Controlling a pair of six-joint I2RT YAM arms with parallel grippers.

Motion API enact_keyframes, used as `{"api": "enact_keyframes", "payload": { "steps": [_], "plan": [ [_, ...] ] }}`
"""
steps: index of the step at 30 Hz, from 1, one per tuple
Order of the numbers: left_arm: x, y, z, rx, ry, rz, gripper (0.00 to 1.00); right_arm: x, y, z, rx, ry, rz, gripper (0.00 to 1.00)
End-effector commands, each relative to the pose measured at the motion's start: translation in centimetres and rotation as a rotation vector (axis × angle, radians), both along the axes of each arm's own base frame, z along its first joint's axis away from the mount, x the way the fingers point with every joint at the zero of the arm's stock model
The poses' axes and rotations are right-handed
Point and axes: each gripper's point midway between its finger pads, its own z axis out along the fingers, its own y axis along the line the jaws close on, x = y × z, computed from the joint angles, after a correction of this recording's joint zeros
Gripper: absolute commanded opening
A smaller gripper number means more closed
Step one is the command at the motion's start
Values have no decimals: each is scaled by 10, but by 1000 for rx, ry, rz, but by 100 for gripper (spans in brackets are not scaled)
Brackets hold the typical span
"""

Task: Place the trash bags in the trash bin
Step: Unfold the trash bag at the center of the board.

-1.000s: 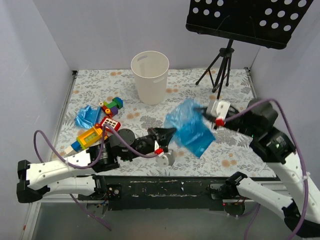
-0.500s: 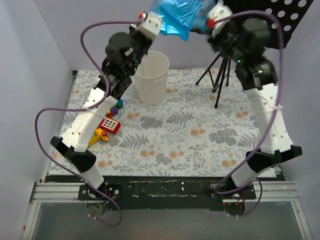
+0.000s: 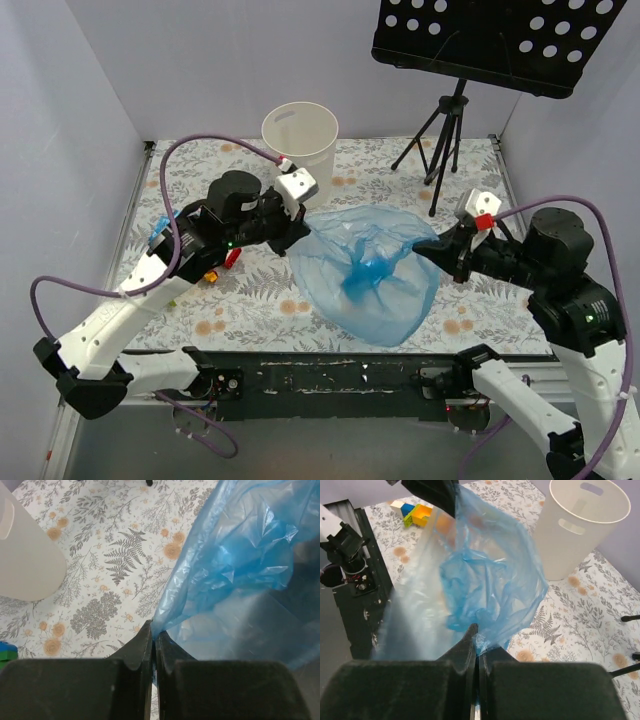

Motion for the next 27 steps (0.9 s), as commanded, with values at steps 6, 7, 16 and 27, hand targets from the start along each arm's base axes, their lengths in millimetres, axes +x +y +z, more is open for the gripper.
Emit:
{"api": "enact_keyframes", "payload": {
  "steps": [6, 7, 16, 27],
  "plan": [
    [30, 15, -71, 36, 195, 252, 0, 89, 1, -91, -141, 272, -251, 1],
    [36, 16, -74, 38, 206, 269, 0, 102, -3, -103, -180, 282, -297, 1],
    [196, 24, 116, -173, -250, 501, 0, 240, 33, 56, -90, -140, -356, 1],
    [71, -25, 355, -575, -1310, 175, 0, 150, 24, 282, 273, -1105, -264, 1]
  ]
}}
